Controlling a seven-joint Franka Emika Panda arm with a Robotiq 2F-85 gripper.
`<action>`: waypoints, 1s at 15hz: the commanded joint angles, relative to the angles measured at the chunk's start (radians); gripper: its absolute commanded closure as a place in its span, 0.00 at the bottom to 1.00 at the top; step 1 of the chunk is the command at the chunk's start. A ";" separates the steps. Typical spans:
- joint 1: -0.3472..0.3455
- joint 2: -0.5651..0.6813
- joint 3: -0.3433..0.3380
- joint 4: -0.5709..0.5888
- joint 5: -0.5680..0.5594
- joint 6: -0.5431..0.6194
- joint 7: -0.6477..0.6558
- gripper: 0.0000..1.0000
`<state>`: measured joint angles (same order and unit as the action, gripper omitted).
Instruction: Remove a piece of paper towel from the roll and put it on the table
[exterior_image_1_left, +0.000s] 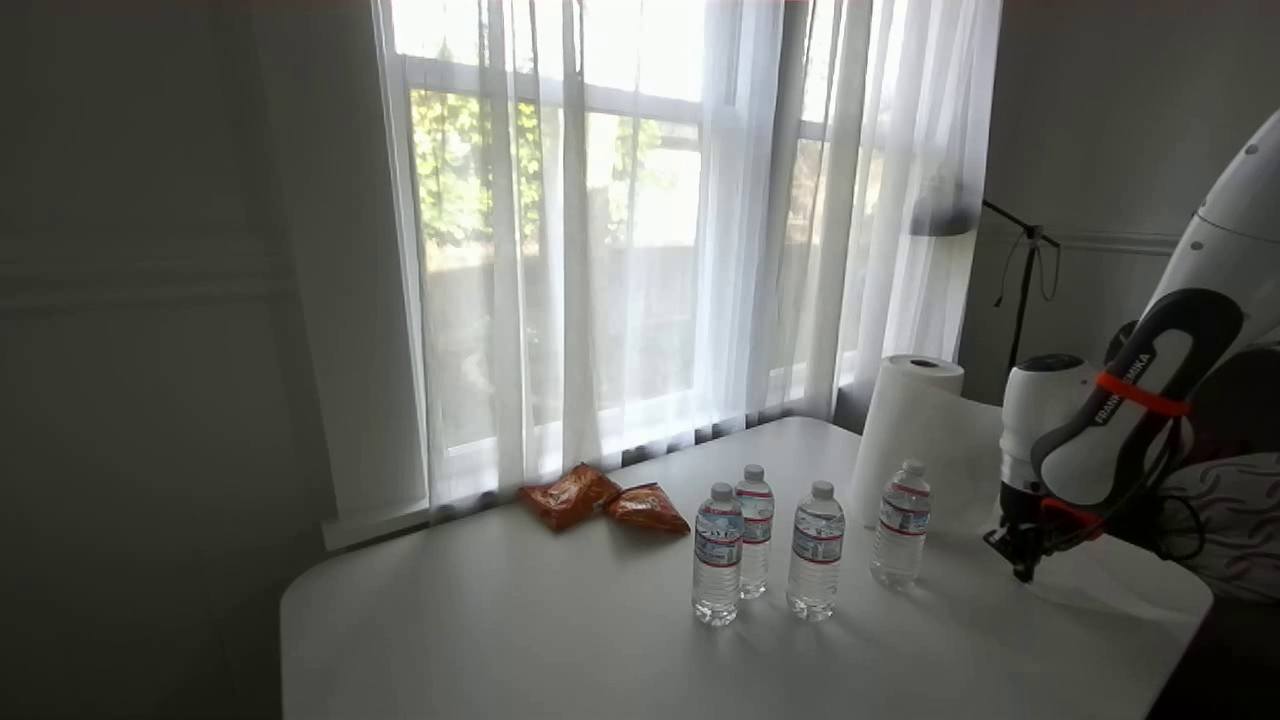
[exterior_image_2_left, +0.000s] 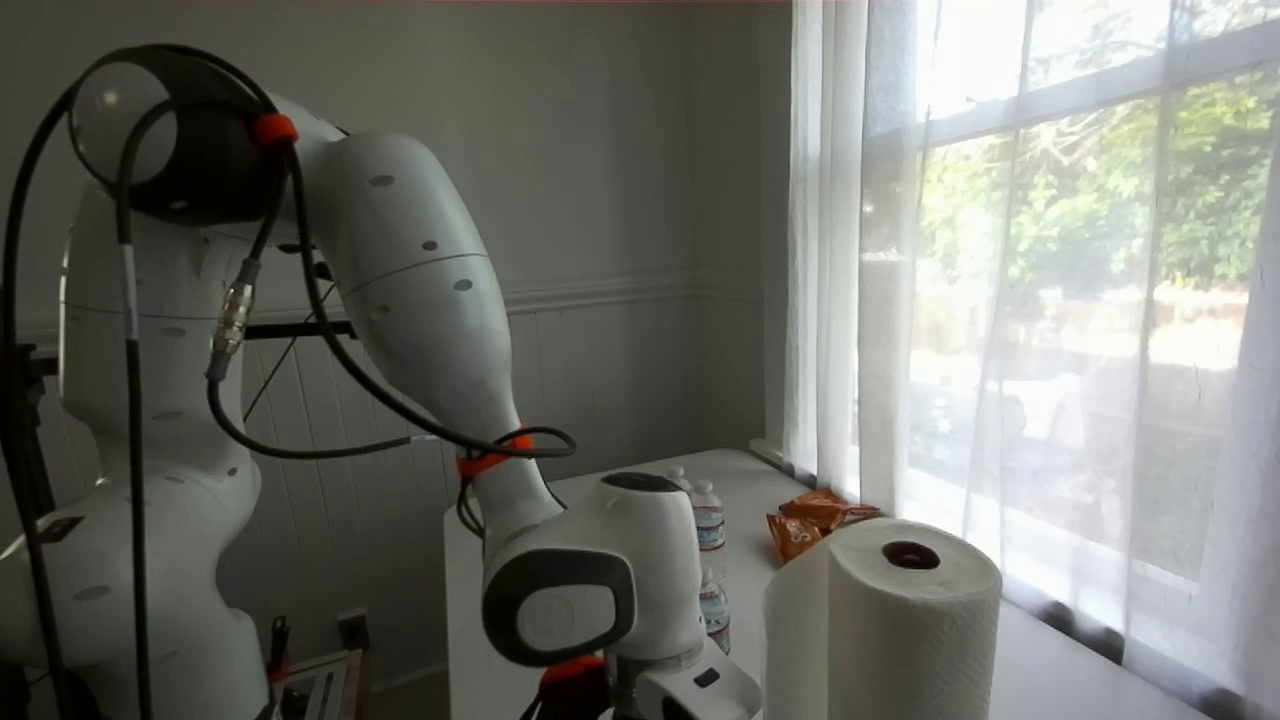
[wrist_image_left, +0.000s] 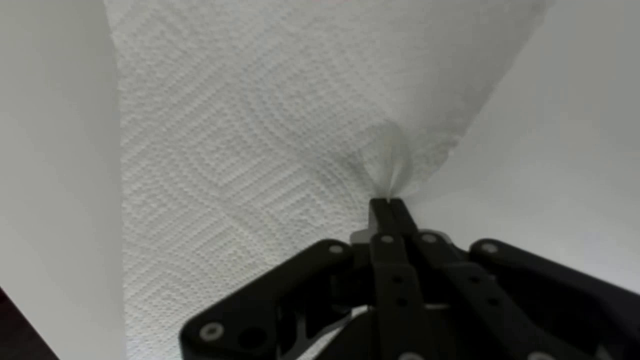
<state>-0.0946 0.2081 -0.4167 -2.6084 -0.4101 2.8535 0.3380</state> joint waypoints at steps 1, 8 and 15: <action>0.014 0.005 -0.052 0.029 -0.063 0.003 0.028 1.00; -0.006 0.002 -0.091 0.065 -0.117 0.000 -0.013 1.00; -0.026 0.020 -0.164 0.104 -0.199 -0.002 0.008 1.00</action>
<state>-0.1094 0.2094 -0.5469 -2.5335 -0.5479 2.8532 0.3251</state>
